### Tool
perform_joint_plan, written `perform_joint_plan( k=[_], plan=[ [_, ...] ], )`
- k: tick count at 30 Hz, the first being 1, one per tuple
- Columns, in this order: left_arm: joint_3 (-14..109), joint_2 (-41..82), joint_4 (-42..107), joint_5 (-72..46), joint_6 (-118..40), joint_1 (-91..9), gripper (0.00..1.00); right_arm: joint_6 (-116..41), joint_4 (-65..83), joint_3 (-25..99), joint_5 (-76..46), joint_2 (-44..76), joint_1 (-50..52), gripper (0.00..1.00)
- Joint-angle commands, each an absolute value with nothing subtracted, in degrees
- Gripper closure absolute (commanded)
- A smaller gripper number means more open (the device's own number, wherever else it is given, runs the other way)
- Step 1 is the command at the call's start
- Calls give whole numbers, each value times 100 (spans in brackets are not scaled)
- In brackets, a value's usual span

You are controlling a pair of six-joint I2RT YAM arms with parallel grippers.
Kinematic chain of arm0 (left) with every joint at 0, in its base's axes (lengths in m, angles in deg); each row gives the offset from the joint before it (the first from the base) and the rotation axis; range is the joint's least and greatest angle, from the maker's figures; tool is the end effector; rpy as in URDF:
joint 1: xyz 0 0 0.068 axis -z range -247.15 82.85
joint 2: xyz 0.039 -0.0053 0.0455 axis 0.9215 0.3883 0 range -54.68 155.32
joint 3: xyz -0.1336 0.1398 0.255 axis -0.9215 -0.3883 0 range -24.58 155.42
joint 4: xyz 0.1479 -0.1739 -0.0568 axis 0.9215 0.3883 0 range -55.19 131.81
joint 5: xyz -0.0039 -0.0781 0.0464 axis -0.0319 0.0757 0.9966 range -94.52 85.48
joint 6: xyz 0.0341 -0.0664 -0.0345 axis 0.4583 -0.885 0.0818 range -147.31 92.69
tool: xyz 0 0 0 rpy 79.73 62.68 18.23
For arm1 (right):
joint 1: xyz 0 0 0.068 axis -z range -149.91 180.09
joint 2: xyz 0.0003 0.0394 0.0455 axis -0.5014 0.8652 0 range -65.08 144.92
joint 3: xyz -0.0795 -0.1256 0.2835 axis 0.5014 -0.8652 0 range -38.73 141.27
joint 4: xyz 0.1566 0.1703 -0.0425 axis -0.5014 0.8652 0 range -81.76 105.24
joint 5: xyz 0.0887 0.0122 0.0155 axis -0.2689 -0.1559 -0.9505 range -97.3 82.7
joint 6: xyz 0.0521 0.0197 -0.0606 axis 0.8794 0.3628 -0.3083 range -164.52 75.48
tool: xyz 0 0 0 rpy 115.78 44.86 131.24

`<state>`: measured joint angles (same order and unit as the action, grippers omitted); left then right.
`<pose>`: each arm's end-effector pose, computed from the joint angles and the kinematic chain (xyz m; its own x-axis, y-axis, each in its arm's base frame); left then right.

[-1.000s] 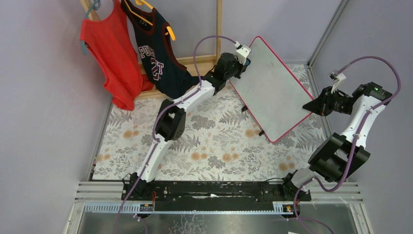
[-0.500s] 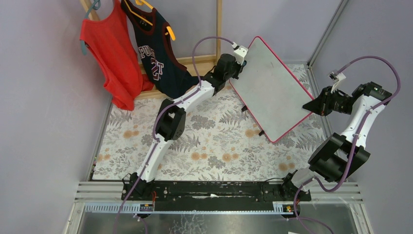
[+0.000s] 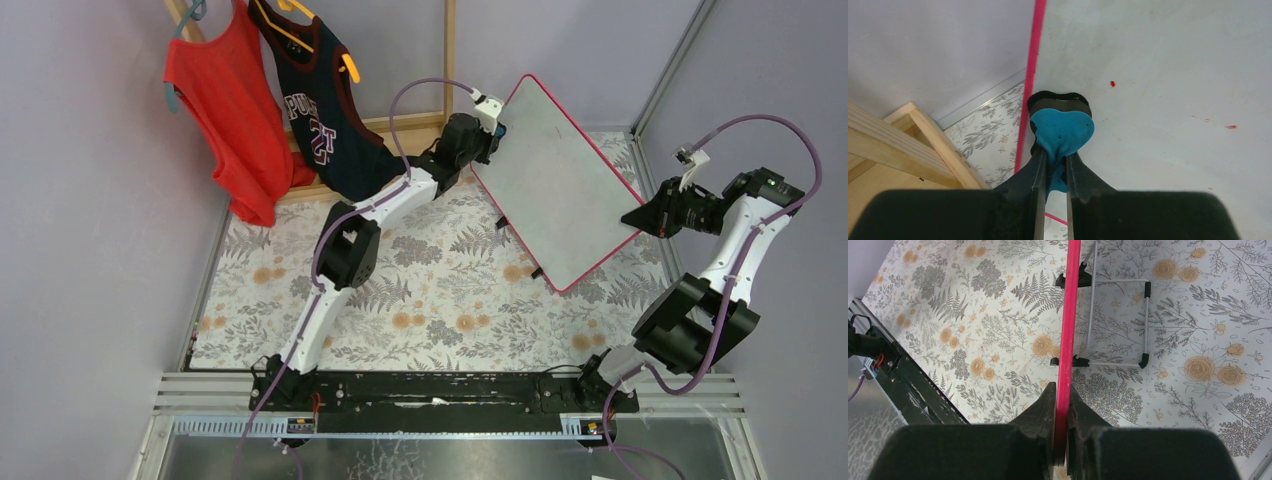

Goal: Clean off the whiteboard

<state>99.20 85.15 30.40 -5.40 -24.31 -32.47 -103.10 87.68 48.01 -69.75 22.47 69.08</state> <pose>0.5144 -0.3574 0.2835 -0.1352 0.1573 -0.9782 0.5893 0.8065 0.0482 0.2284 -0.1030 0.3772 -0.5481 -0.0642 -0.8339 -0.5630 0.7657 0.3110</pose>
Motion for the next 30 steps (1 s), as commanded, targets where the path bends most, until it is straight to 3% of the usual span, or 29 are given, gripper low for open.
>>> perform_joint_plan(
  k=[1, 13, 30],
  plan=[
    [9679, 8109, 2204, -1007, -2579, -3026, 97, -11034, 9255, 4427, -5990, 2334, 6506, 100],
    [9189, 7676, 1787, -1693, -2266, -2612, 96, -11024, 9260, 4451, -5992, 2378, 6494, 100],
    [9582, 8147, 1895, -199, -2062, -3359, 96, -11040, 9253, 4396, -6003, 2369, 6489, 100]
  ],
)
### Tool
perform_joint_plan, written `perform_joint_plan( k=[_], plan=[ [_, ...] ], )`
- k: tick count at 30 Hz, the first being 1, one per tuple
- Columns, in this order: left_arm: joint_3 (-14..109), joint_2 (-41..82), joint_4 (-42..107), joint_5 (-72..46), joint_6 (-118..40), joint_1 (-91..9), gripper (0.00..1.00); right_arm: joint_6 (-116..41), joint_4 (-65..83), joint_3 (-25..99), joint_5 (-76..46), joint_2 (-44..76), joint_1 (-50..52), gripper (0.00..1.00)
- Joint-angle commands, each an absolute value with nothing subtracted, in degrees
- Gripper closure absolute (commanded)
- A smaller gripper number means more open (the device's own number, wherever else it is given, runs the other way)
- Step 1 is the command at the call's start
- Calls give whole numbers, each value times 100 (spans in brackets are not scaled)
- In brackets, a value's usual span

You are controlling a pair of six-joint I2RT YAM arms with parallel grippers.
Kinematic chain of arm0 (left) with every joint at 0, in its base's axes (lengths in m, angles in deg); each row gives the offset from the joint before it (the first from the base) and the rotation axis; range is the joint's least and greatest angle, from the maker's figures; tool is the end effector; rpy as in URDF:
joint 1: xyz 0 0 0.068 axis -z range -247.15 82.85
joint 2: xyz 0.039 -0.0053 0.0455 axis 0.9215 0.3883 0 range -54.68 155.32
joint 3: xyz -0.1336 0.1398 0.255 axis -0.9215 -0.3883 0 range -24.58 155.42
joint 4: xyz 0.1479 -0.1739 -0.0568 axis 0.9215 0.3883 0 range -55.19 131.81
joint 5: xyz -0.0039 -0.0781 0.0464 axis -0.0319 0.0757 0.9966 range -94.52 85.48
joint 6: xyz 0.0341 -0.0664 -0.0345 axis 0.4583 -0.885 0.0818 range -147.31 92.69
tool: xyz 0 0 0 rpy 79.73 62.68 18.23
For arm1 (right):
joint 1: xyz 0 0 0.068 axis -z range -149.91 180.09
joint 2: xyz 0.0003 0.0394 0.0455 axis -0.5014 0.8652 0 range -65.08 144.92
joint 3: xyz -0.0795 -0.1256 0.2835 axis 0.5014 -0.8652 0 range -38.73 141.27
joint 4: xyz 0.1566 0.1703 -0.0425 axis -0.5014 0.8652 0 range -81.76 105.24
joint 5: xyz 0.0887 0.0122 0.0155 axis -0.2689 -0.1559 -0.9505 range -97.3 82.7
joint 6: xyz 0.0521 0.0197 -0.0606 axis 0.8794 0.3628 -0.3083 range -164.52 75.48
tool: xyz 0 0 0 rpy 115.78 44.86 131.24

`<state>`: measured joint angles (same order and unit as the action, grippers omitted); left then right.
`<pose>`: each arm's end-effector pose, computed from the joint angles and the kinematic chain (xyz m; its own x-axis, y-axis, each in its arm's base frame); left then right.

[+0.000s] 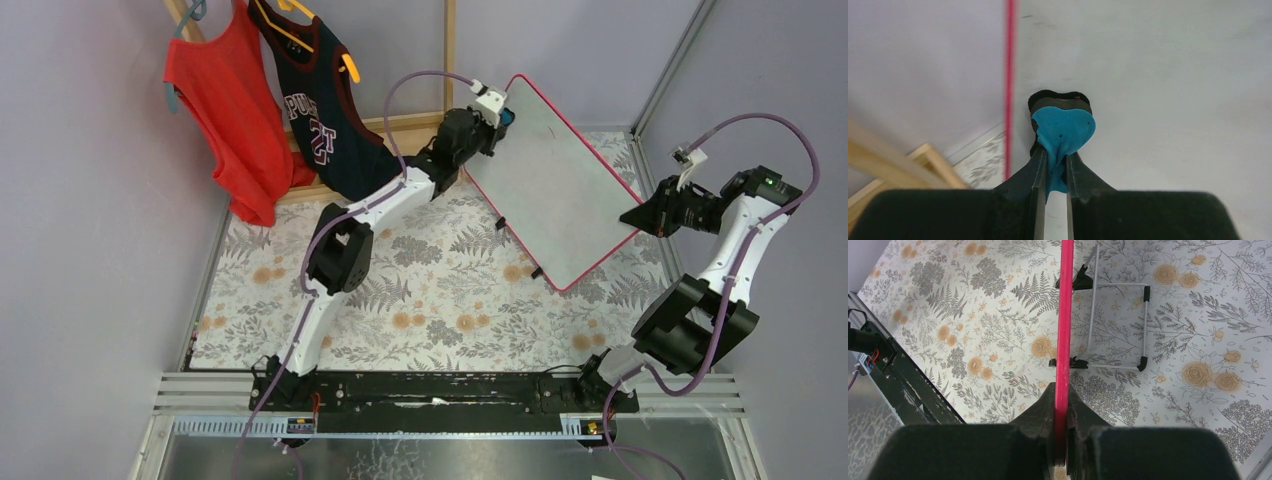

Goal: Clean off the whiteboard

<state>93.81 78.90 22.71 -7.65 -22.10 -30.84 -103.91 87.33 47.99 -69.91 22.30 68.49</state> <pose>0.4857 -0.3619 0.3332 0.0145 0.1020 -0.9947 0.6367 0.7661 0.0878 0.2293 -0.1005 0.3781 -0.5321 -0.0836 -0.8426 -0.5814 0.7595 0.2918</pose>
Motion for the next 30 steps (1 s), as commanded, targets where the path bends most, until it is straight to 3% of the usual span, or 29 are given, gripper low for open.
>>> perform_joint_plan(
  k=[1, 22, 30],
  plan=[
    [9660, 8196, 1936, -155, -2039, -3392, 96, -11027, 9256, 4400, -6011, 2369, 6479, 100],
    [8376, 7598, 1211, -1056, -2178, -2873, 96, -10965, 9246, 4407, -6019, 2378, 6444, 100],
    [9810, 8133, 2100, -299, -1788, -2868, 96, -10982, 9247, 4407, -5963, 2319, 6445, 100]
  ],
)
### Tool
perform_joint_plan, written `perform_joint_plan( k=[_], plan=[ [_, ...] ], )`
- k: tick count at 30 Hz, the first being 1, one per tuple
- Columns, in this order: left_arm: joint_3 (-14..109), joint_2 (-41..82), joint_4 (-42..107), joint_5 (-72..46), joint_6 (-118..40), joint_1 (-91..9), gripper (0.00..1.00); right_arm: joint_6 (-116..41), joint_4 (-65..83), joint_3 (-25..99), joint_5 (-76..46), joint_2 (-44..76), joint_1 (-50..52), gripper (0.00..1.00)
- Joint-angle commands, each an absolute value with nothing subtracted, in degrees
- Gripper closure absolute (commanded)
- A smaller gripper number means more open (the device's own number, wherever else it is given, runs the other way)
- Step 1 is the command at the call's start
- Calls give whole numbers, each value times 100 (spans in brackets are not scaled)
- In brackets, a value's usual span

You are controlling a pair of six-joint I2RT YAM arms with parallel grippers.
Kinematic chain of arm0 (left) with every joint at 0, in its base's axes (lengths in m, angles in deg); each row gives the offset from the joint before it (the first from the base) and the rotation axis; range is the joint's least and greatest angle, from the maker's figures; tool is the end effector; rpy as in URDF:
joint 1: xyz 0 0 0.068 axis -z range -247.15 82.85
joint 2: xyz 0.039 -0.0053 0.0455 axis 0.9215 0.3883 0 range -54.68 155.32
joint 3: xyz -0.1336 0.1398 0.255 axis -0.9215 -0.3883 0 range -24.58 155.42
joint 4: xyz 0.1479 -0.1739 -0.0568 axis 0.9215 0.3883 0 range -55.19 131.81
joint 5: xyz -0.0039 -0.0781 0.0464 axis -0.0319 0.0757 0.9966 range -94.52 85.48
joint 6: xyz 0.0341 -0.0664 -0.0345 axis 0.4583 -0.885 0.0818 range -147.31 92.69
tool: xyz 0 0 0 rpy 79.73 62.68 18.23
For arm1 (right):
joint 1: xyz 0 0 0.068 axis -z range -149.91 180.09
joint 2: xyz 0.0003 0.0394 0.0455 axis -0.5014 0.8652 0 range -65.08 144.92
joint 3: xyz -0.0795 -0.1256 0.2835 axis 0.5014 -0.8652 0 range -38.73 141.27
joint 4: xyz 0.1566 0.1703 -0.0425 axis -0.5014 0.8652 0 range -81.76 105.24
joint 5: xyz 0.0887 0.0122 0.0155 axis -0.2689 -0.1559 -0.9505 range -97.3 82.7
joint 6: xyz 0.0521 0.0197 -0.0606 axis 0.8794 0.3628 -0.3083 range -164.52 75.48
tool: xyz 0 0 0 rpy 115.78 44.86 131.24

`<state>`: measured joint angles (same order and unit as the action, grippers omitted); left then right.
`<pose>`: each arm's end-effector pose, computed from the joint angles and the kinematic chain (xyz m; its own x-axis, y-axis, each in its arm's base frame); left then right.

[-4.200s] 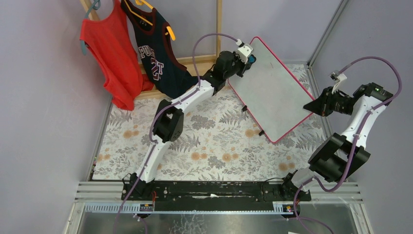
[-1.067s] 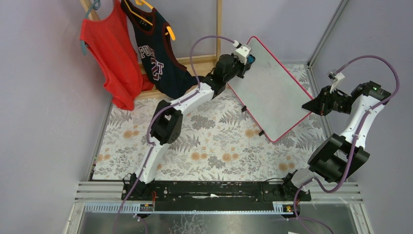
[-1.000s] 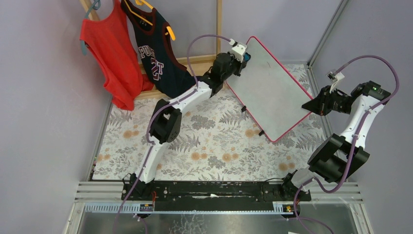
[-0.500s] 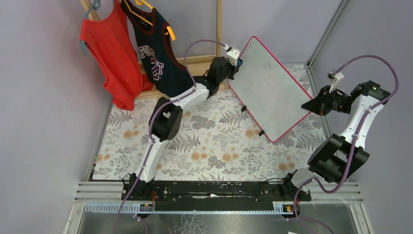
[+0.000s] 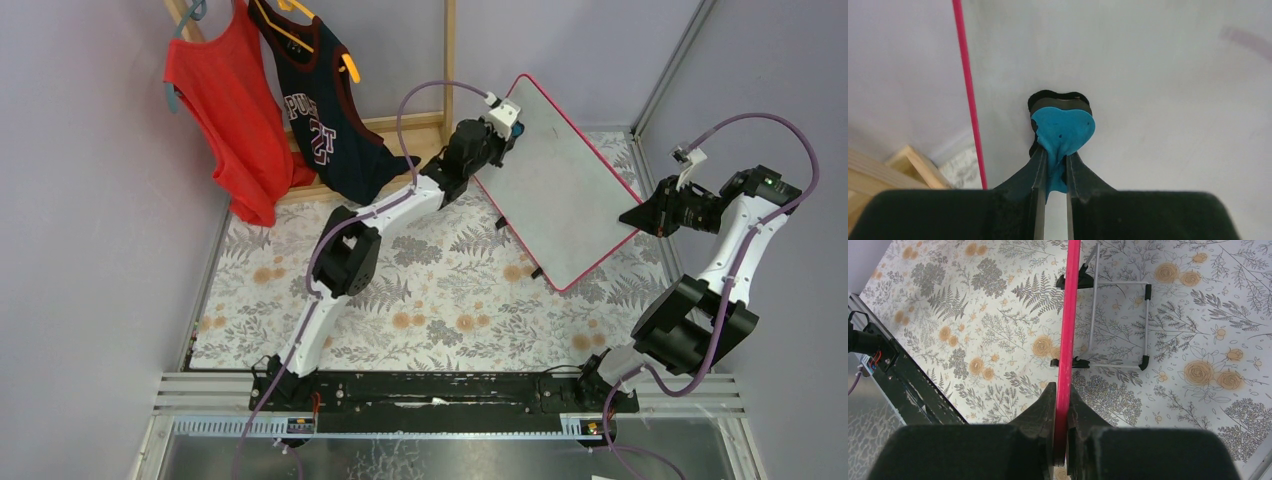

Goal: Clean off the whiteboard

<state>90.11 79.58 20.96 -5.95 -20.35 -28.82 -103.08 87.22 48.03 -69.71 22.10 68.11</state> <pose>0.4753 -0.3782 0.3067 -0.0001 0.1546 -0.9880 0.6444 0.7555 0.1182 0.2294 -0.0987 0.3788 -0.5377 -0.0813 -0.8392 -0.5790 0.7591 0.2975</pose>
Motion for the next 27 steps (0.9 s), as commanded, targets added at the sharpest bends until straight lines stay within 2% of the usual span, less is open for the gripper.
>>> perform_joint_plan(
  k=[1, 6, 12, 18, 27],
  plan=[
    [9832, 8145, 2081, -257, -1756, -2884, 96, -10974, 9258, 4415, -5968, 2329, 6446, 100],
    [9908, 8196, 2150, -68, -1807, -3019, 96, -10975, 9256, 4408, -6003, 2365, 6436, 100],
    [9310, 7963, 1909, -423, -2011, -3023, 96, -10937, 9245, 4440, -6034, 2423, 6437, 100],
    [8345, 7504, 1655, -601, -2131, -2905, 97, -10792, 9250, 4588, -6030, 2447, 6436, 100],
    [6411, 6163, 1206, -505, -2695, -2791, 98, -10580, 9240, 4771, -6087, 2589, 6436, 100]
  ],
)
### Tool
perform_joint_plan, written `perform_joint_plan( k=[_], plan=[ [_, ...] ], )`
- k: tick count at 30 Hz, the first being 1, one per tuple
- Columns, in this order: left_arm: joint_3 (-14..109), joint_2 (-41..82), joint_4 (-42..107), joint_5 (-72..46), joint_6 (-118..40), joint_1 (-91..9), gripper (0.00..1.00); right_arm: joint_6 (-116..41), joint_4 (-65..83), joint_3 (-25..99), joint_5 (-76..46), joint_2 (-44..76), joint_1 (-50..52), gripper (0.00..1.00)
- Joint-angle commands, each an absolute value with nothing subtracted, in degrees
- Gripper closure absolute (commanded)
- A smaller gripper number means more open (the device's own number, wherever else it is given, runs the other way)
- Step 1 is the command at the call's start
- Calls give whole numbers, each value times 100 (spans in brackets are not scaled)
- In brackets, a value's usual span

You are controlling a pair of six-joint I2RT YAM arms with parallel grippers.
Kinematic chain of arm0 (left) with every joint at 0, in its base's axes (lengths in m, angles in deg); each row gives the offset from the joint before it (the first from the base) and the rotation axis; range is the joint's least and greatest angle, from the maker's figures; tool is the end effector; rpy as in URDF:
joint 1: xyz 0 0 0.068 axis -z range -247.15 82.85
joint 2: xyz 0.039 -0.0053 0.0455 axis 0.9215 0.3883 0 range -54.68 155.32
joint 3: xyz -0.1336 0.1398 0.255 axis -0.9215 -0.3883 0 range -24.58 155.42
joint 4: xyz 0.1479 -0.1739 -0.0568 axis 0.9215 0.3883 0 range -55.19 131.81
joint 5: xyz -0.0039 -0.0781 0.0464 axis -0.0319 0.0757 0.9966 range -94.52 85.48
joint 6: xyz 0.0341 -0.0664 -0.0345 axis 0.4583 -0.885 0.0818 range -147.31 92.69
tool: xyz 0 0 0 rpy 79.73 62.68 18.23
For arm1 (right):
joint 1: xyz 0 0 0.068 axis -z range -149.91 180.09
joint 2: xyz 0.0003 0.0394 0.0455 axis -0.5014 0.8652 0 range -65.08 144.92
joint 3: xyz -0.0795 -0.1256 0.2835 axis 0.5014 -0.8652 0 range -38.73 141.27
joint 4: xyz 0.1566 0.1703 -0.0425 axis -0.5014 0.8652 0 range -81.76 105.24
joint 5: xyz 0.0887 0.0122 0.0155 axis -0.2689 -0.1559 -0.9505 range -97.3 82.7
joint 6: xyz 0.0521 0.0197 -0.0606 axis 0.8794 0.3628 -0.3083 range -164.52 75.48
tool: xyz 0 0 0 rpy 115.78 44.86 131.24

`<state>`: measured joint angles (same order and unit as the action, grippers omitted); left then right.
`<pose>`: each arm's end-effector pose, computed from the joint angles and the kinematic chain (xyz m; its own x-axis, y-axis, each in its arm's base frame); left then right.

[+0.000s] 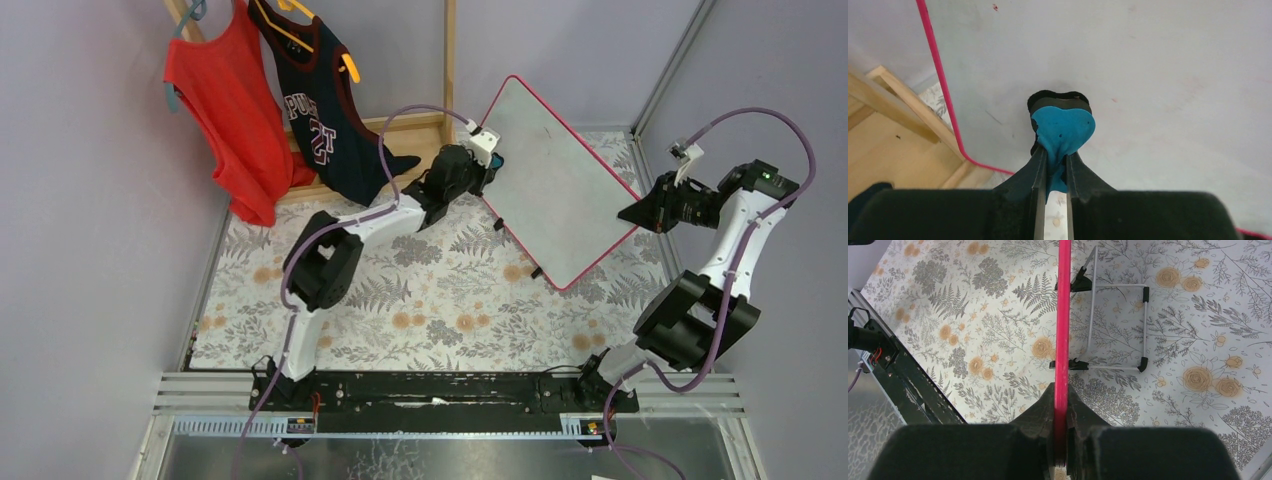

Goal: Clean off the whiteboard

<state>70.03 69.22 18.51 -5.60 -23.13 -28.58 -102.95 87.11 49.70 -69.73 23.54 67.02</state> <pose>0.4327 -0.3469 0.2864 -0.1287 0.1960 -0.9721 0.6490 0.7579 0.0669 0.2378 -0.0992 0.3801 -0.5333 -0.0926 -0.8409 -0.5937 0.7491 0.2940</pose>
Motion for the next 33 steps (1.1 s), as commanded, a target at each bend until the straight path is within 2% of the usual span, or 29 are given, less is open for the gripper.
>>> perform_joint_plan(
  k=[1, 7, 17, 33],
  plan=[
    [6129, 5961, 1098, -434, -2750, -2787, 98, -10572, 9240, 4781, -6086, 2589, 6437, 100],
    [4962, 4921, 1226, -46, -3056, -2786, 98, -10348, 9236, 4922, -5974, 2610, 6437, 100],
    [3952, 3987, 1962, 19, -3358, -2596, 100, -9728, 9236, 5147, -6040, 2643, 6437, 100],
    [3332, 3461, 2221, 211, -3478, -2501, 100, -9288, 9149, 5391, -6030, 2578, 6437, 100]
  ],
)
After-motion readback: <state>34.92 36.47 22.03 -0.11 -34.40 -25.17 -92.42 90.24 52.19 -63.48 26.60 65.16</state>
